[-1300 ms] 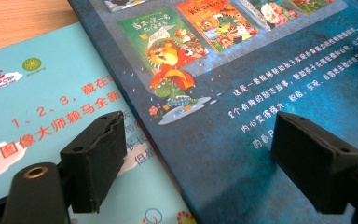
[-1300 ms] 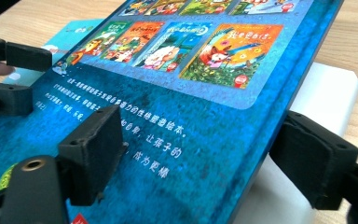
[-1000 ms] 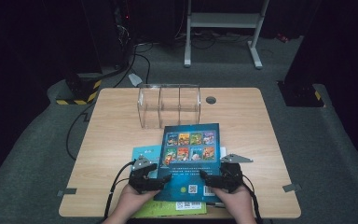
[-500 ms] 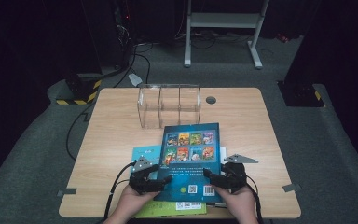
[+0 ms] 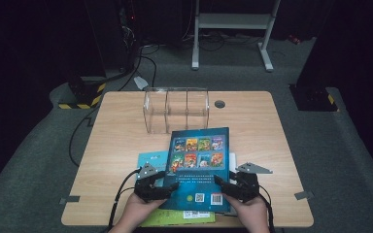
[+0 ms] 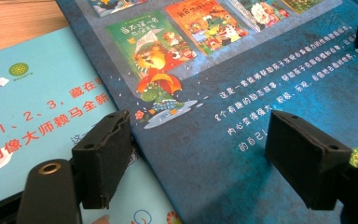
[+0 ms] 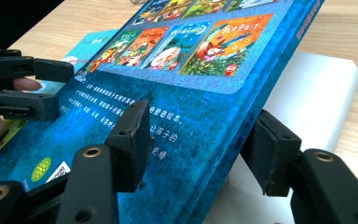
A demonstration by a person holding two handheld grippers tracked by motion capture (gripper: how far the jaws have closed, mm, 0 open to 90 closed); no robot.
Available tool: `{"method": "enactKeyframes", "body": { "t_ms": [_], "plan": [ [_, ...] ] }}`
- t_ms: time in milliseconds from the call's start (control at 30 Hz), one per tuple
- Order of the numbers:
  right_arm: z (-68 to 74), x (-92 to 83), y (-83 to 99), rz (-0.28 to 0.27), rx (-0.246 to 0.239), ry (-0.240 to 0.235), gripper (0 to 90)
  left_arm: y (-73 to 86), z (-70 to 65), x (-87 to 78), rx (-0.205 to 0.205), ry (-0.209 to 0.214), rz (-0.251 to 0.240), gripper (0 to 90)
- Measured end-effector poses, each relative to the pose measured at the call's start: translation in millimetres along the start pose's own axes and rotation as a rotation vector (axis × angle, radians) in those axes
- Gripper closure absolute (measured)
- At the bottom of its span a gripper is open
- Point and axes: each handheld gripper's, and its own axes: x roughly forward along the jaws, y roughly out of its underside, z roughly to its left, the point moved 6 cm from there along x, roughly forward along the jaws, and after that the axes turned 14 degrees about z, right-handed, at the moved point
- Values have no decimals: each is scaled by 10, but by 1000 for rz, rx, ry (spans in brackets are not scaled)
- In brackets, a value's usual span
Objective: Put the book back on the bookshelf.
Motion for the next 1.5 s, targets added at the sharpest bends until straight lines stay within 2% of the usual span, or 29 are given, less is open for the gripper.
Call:
{"method": "enactKeyframes", "body": {
  "t_ms": [33, 467, 567, 933, 1067, 1300, 1467, 1500],
  "plan": [
    [-2, 0, -3, -8, -13, 5, 445, 0, 1, -1, 0, 2, 0, 227],
    [55, -42, 25, -40, -39, 20, 454, 9, 20, -5, -6, 10, -2, 194],
    [69, -59, 25, -51, -55, 26, 456, 8, 23, -4, -20, 16, -4, 173],
    [125, -147, 19, -113, -114, 37, 474, 2, 57, -16, -49, 69, -13, 137],
    [139, -158, 18, -118, -121, 39, 475, -16, 73, -9, -50, 75, -10, 126],
    [166, -183, 4, -139, -149, 48, 475, -79, 84, 24, -78, 109, -10, 91],
    [194, -207, 0, -151, -161, 57, 475, -128, 38, 47, -109, 141, -4, 83],
    [198, -212, 0, -154, -163, 59, 475, -141, 30, 59, -105, 136, 2, 63]
  ]
}}
